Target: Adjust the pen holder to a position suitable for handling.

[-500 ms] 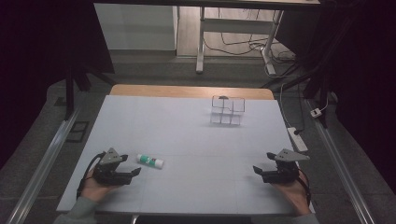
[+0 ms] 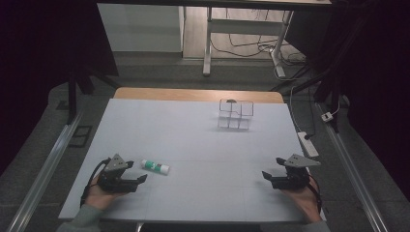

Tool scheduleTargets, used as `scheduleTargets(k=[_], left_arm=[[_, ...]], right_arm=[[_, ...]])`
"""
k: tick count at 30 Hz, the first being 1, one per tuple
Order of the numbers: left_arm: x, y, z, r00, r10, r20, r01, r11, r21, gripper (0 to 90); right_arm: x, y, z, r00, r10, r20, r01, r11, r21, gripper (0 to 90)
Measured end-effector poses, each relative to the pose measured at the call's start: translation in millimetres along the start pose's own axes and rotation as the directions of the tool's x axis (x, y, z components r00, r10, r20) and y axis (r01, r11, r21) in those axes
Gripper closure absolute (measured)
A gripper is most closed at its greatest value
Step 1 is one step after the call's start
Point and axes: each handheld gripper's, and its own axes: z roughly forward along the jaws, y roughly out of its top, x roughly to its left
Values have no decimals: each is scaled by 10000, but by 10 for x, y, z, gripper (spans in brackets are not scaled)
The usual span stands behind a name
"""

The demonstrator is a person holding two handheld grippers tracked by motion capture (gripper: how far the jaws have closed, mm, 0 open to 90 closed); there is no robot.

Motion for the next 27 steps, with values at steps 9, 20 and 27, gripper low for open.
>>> scheduleTargets(k=[9, 20, 27], left_arm=[[0, 3, 8, 10000, 65, 17, -65, 10000, 26, 233], [-14, 23, 44, 9999, 134, 38, -134, 9999, 67, 233], [23, 4, 59, 9999, 153, -28, -152, 9998, 161, 232]], right_arm=[[-15, 10, 9, 9999, 108, -78, -108, 9999, -24, 202], [-30, 65, 62, 9999, 107, 90, -108, 9998, 160, 219], [-35, 163, 130, 9998, 84, 199, -85, 9999, 57, 242]])
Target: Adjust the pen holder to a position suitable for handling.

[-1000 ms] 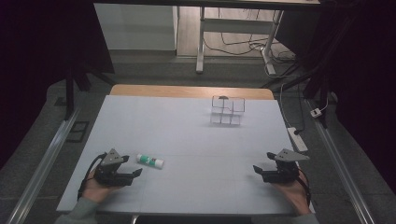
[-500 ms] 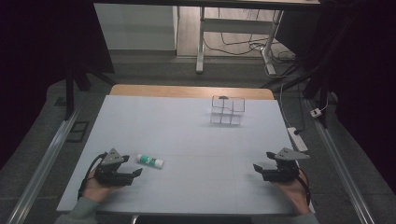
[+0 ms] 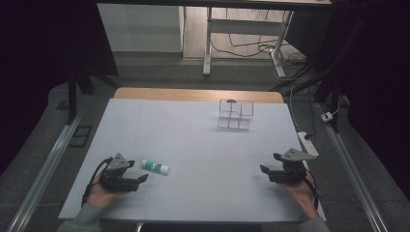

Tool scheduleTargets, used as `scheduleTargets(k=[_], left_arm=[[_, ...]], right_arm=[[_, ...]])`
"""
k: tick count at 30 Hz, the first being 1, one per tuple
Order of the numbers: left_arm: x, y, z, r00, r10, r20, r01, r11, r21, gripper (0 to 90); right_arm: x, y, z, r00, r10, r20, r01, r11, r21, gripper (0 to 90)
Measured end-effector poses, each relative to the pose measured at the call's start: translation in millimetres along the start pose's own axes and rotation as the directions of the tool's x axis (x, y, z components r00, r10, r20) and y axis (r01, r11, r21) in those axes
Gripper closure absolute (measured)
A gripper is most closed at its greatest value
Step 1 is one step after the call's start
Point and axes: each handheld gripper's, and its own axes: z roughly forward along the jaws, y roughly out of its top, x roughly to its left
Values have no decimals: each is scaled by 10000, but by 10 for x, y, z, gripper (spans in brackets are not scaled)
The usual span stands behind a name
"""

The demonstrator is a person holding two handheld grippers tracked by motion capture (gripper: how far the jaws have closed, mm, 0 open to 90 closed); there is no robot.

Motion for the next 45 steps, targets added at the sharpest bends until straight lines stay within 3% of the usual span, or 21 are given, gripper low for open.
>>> scheduleTargets(k=[13, 21, 31, 45], left_arm=[[-3, 11, 12, 9999, 32, 104, -31, 10000, -52, 231], [-11, 13, 16, 10000, 29, 42, -29, 10000, -46, 230], [-5, 22, 37, 10000, 40, 19, -40, 10000, 0, 230], [-6, 24, 41, 10000, 60, 19, -60, 10000, 18, 230]], right_arm=[[-55, 193, 185, 9997, 110, 198, -111, 9999, 37, 262], [-199, 317, 268, 9979, 508, 413, -506, 9987, -52, 282], [-299, 436, 388, 9969, 530, 585, -533, 9986, 34, 328], [-409, 590, 511, 9943, 683, 813, -678, 9977, -91, 493]])
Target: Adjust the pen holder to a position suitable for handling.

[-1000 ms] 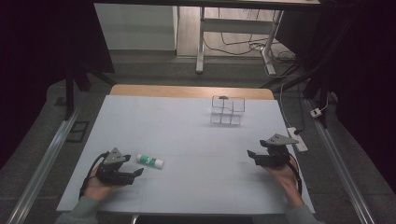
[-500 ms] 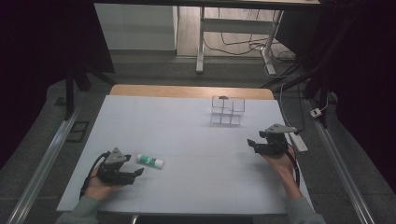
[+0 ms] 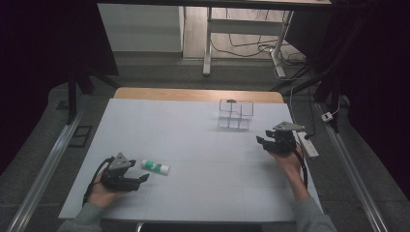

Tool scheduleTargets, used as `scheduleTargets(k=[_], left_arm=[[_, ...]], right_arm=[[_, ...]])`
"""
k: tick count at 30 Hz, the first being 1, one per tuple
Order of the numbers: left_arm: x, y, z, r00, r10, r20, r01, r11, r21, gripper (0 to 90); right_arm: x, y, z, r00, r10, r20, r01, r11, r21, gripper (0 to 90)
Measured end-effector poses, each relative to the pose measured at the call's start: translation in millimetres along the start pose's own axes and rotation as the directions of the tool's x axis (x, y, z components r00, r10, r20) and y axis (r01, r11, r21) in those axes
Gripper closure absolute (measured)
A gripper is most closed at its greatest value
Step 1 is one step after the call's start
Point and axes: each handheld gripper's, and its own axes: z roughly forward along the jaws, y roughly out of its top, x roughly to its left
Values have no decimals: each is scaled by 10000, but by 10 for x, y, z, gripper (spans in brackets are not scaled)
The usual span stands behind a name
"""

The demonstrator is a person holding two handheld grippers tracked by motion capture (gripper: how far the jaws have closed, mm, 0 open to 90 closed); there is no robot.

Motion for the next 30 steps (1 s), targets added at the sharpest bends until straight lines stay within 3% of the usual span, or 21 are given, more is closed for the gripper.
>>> scheduleTargets(k=[4, 11, 14, 23, 30], left_arm=[[-4, 2, 6, 10000, 29, 4, -29, 10000, 23, 230], [-2, 7, 10, 10000, 27, -1, -27, 10000, 24, 231], [-3, 8, 14, 10000, 29, -17, -29, 10000, 58, 231], [1, 7, 0, 10000, -22, -5, 22, 10000, 3, 231], [-8, 8, -12, 10000, 34, 30, -34, 10000, -37, 231]], right_arm=[[-39, 60, 68, 10000, 59, 67, -59, 9999, 111, 556], [-107, 120, 145, 9998, 142, 147, -146, 9996, 236, 740], [-130, 152, 186, 9999, 96, 68, -97, 9998, 191, 862], [-133, 202, 305, 9998, -147, -113, 152, 9991, 400, 887], [-183, 293, 435, 9994, 273, 198, -277, 9994, 215, 886]])
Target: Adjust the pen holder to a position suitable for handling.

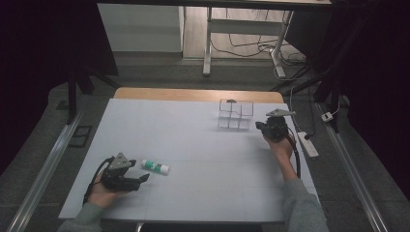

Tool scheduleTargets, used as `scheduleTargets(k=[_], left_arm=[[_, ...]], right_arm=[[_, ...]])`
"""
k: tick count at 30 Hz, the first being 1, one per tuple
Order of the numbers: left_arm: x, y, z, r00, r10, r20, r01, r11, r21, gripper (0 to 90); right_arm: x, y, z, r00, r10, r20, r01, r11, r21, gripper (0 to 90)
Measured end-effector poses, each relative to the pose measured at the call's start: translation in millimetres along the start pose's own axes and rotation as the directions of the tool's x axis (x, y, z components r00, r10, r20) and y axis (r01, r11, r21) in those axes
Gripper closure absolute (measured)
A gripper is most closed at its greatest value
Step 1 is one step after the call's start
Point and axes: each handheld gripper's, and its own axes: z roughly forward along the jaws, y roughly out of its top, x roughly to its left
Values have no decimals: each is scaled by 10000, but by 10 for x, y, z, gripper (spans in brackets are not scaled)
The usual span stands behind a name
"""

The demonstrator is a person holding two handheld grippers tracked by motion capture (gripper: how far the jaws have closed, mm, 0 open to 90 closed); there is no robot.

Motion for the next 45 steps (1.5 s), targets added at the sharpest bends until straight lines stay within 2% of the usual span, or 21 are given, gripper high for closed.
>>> scheduleTargets(k=[2, 5, 11, 19, 26, 29, 35, 39, 45], left_arm=[[-2, -3, -11, 10000, 9, 47, -8, 10000, -49, 231], [0, -3, -11, 10000, 14, 94, -13, 10000, -82, 231], [8, -6, -12, 9999, 61, 116, -61, 10000, -71, 231], [23, -7, -7, 9998, 102, 165, -101, 9999, -69, 231], [28, -18, -13, 9999, 112, 112, -111, 9999, -30, 232], [24, -17, -6, 9999, 153, 69, -153, 9999, 31, 232], [24, -18, -3, 9999, 160, 54, -160, 9999, 42, 232], [27, -20, -3, 9998, 176, 18, -176, 9998, 25, 233], [26, -19, -5, 9998, 198, -16, -198, 9998, 10, 234]], right_arm=[[-14, 31, 31, 9999, 131, 42, -130, 9998, -123, 887], [-54, 92, 117, 9992, 242, 330, -242, 9997, -18, 887], [-159, 152, 208, 9972, 652, 357, -648, 9978, -132, 887], [-251, 189, 292, 9953, 924, 279, -923, 9957, -46, 887], [-267, 213, 388, 9976, 666, 164, -670, 9975, 220, 887], [-265, 193, 421, 9971, 757, 61, -758, 9968, 240, 887], [-243, 192, 466, 9983, 564, -107, -561, 9980, 291, 887], [-267, 186, 464, 9967, 750, -296, -744, 9970, 209, 887], [-255, 201, 467, 9975, 683, -178, -679, 9974, 251, 887]])
